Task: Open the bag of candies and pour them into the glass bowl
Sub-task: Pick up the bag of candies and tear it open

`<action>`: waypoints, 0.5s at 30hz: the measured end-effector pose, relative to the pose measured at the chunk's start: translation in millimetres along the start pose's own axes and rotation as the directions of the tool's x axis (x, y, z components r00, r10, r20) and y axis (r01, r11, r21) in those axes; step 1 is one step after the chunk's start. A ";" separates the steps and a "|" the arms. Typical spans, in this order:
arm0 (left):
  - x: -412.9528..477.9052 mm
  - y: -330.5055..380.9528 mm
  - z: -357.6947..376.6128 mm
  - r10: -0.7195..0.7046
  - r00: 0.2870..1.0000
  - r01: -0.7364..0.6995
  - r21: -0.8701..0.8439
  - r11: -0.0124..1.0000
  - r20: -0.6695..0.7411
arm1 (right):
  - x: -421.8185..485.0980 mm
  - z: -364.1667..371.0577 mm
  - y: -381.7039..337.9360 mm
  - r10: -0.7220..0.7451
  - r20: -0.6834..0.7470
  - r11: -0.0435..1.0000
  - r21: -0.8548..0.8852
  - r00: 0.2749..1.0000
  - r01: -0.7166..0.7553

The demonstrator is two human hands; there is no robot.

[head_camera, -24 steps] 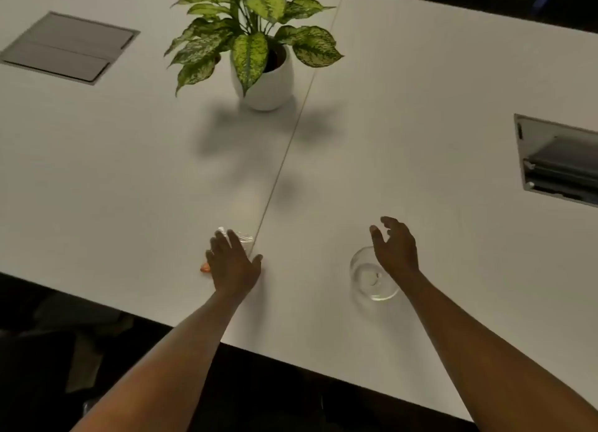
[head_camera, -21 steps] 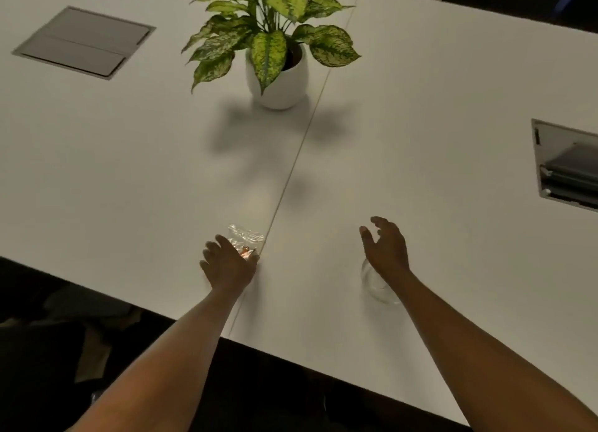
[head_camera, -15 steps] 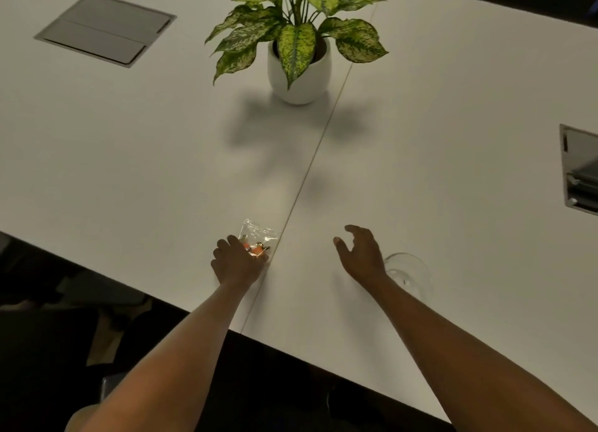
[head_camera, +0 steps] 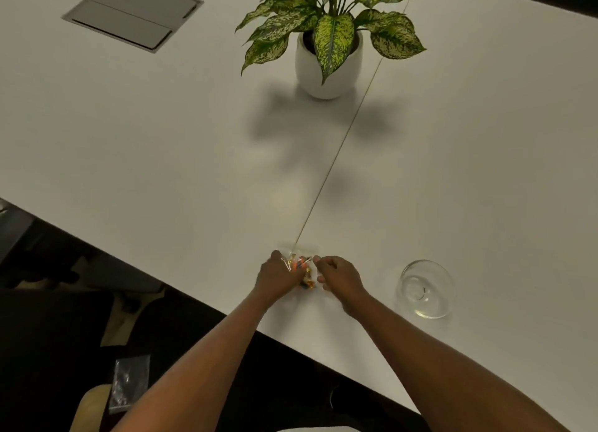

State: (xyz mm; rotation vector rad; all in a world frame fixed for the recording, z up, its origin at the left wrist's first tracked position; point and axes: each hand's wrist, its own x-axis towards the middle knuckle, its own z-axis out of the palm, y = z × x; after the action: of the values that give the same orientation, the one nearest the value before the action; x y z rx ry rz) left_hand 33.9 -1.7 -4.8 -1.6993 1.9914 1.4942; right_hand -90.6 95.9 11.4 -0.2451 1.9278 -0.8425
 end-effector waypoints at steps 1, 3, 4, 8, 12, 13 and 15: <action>-2.9 1.1 2.4 0.007 1.000 -0.006 -0.042 0.999 0.024 | -0.1 0.6 -0.6 0.006 0.001 1.000 0.024 1.000 -0.006; -7.2 3.4 7.2 0.036 0.997 -0.030 -0.083 0.996 0.069 | -1.0 -0.2 -2.3 -0.007 -0.021 1.000 0.025 1.000 0.007; -8.8 4.5 8.9 0.057 0.995 -0.049 -0.088 0.995 0.085 | -1.6 -1.5 -3.0 -0.027 -0.042 1.000 -0.003 0.999 0.027; -11.7 14.8 7.0 0.088 0.994 -0.073 -0.189 0.979 0.071 | -4.5 -11.9 -7.9 -0.130 -0.083 0.989 -0.077 0.988 0.123; -10.1 26.3 -1.8 0.157 0.984 -0.166 -0.108 0.980 -0.088 | -6.4 -25.8 -13.9 -0.207 -0.049 0.969 -0.144 0.977 0.198; -9.6 27.6 -4.1 0.219 0.968 -0.226 -0.049 0.973 -0.124 | -6.9 -29.2 -15.2 -0.221 -0.039 0.962 -0.170 0.974 0.212; -9.0 30.7 -9.8 0.346 0.930 -0.343 0.052 0.938 -0.125 | -7.2 -34.4 -17.5 -0.243 -0.014 0.949 -0.209 0.970 0.234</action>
State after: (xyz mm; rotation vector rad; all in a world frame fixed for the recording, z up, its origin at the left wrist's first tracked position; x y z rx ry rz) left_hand 17.1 -6.5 23.8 -1.5316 2.4754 1.4703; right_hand -119.3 102.2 37.4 -0.6009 2.0507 -0.8075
